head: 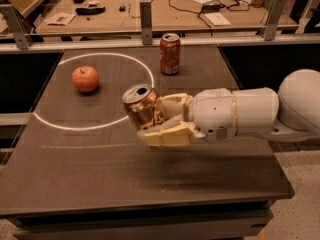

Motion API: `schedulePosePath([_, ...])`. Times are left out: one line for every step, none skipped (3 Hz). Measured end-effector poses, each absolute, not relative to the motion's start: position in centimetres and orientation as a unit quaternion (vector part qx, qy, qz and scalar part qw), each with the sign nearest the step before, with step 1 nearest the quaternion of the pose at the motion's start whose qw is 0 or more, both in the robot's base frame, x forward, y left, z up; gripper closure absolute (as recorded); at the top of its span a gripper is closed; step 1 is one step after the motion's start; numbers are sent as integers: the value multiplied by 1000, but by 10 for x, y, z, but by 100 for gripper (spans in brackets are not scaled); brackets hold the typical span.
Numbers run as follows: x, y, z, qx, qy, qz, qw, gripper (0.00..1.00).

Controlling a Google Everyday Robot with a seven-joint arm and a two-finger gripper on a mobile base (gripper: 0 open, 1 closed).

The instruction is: Place orange can upright

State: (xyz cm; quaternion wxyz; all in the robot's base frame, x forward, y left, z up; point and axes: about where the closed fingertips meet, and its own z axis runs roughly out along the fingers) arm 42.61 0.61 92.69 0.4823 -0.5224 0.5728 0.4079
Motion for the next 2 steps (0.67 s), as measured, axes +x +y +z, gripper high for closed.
schedulePosePath([424, 3, 914, -502, 589, 397, 493, 100])
schedulePosePath([428, -5, 899, -479, 601, 379, 515, 100])
